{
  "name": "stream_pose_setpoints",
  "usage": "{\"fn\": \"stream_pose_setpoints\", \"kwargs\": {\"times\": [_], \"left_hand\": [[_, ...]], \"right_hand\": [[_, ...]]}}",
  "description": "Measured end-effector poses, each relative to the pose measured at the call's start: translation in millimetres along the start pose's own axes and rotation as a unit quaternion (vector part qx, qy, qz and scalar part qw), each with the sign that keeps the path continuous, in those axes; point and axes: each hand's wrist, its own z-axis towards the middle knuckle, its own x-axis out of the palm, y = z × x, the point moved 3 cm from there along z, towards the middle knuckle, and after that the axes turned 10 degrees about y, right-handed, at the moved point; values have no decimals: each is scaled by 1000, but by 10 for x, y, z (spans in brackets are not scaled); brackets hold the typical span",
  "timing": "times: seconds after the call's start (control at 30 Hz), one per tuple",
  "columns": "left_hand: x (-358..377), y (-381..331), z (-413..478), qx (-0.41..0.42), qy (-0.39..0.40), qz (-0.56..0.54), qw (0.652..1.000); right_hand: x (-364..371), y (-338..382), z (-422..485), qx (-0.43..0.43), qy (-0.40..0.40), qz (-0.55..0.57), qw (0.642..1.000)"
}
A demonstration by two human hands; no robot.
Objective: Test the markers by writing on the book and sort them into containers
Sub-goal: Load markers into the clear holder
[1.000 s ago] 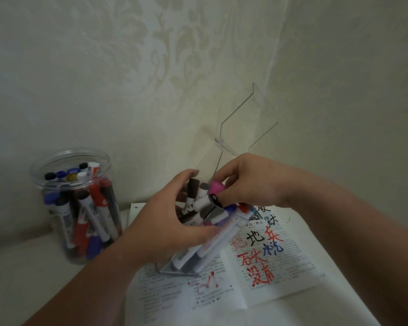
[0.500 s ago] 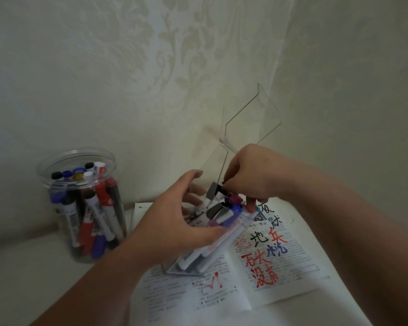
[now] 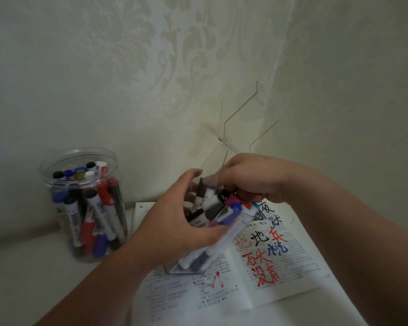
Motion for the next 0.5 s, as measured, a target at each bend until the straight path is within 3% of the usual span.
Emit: {"fn": "stream_pose_setpoints", "kwargs": {"times": [0.17, 0.5], "left_hand": [[2, 25, 20, -4, 1, -5, 1000], [-16, 51, 28, -15, -9, 4, 1000]], "right_hand": [[45, 81, 23, -9, -59, -110, 992], [-186, 45, -138, -72, -66, 6, 995]]}}
